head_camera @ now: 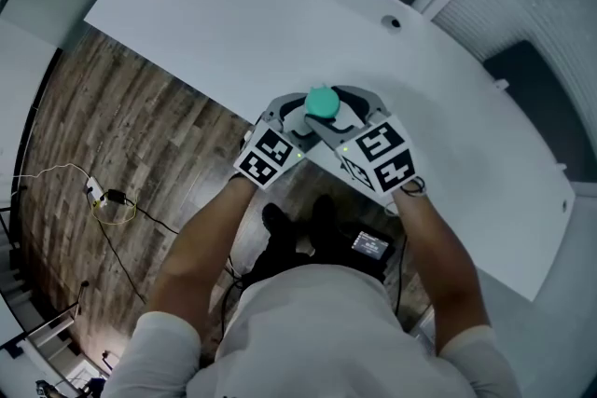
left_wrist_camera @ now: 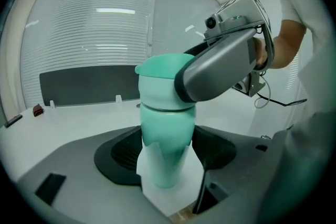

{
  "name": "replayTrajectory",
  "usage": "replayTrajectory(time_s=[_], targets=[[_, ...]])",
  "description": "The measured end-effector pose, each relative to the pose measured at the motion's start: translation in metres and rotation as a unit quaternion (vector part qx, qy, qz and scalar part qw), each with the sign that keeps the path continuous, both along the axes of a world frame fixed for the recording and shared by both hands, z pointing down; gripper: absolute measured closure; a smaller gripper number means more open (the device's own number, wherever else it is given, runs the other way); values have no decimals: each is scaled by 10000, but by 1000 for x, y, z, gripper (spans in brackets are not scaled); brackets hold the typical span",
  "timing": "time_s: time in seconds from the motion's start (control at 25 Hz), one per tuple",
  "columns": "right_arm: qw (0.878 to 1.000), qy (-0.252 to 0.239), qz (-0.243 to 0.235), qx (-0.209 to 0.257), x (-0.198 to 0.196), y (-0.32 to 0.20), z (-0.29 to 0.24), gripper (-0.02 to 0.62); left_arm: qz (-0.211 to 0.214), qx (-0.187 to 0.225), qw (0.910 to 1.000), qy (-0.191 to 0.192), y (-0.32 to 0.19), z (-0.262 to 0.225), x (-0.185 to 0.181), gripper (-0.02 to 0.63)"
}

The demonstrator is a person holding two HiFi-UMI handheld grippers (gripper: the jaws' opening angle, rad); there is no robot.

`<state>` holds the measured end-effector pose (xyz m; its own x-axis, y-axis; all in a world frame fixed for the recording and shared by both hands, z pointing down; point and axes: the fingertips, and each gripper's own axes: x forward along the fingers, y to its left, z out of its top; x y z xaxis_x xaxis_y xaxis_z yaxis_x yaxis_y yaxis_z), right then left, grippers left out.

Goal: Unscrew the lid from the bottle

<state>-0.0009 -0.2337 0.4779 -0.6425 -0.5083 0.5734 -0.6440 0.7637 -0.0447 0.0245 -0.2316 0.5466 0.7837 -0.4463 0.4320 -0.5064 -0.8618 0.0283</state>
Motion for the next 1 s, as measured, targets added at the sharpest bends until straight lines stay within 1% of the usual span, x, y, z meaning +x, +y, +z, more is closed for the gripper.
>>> replayTrajectory(time_s=[0.12,0.24,0.44,1.0], targets=[[9997,19,-237,-51,-1,1,0,304,239,-44,9997,-12,1,0,1,296],[9997,27,-218,-62,0,1,1,304,326,-83,9994,-30,2,1,1,296],[9999,-4,-165,-8,-1,1,0,304,239,-122,9996,24,2,1,0,296],[10000,1,-3,46,0,0,1,304,179,-193,9996,71,1,2,0,296]])
